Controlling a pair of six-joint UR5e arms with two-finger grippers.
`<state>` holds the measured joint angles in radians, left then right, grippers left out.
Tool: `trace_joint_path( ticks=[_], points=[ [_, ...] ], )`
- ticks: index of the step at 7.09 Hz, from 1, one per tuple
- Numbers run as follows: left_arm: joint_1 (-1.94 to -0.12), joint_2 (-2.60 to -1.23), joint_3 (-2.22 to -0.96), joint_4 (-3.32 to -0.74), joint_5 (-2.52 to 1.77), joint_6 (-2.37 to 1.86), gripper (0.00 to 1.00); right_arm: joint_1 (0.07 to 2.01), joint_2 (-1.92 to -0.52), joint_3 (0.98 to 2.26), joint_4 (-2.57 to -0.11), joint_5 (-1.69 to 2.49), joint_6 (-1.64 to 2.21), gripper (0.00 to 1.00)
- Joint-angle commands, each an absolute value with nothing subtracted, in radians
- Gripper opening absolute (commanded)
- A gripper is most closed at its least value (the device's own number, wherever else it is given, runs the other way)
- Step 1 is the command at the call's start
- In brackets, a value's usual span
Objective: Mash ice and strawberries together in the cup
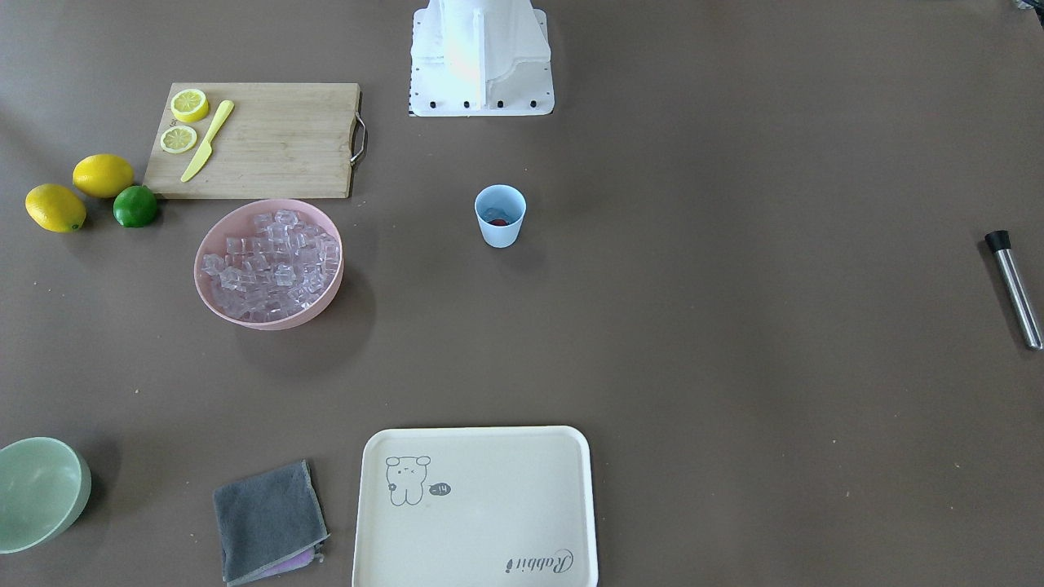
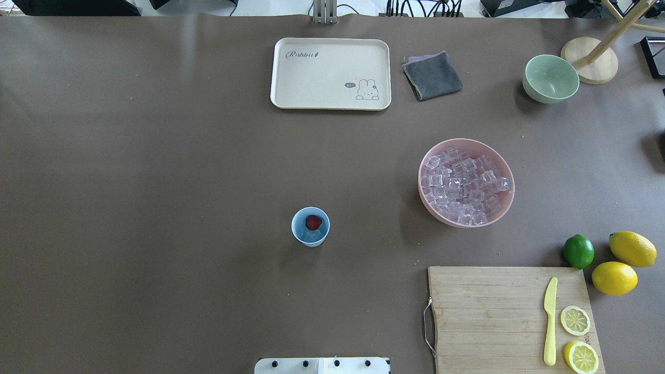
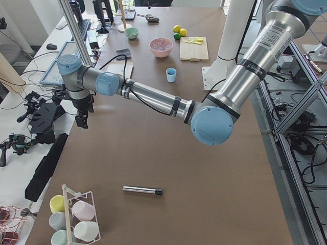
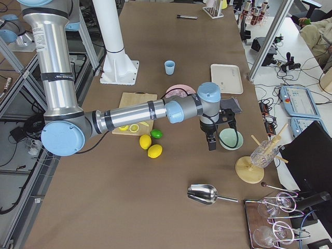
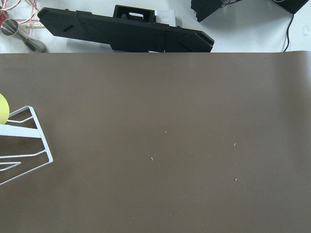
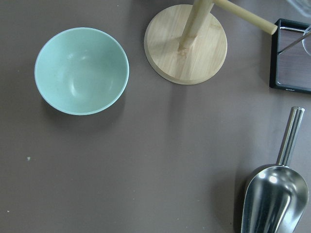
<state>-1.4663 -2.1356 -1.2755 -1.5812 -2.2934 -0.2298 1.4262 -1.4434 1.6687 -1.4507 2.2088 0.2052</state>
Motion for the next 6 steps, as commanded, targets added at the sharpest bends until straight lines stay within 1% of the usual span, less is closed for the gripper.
trace_joint_path(
  ticks=[1,6],
  points=[
    [-1.451,-2.105,-1.156,-1.747,-2.220,-0.227,0.98,1.460,-1.425,1.618,-1.448,2.209,0.172,1.00],
    [-1.483,-2.022,-1.147,-1.755,-2.223,-0.222,0.98,1.476,-1.365,1.565,-1.448,2.226,0.139,1.00]
  ],
)
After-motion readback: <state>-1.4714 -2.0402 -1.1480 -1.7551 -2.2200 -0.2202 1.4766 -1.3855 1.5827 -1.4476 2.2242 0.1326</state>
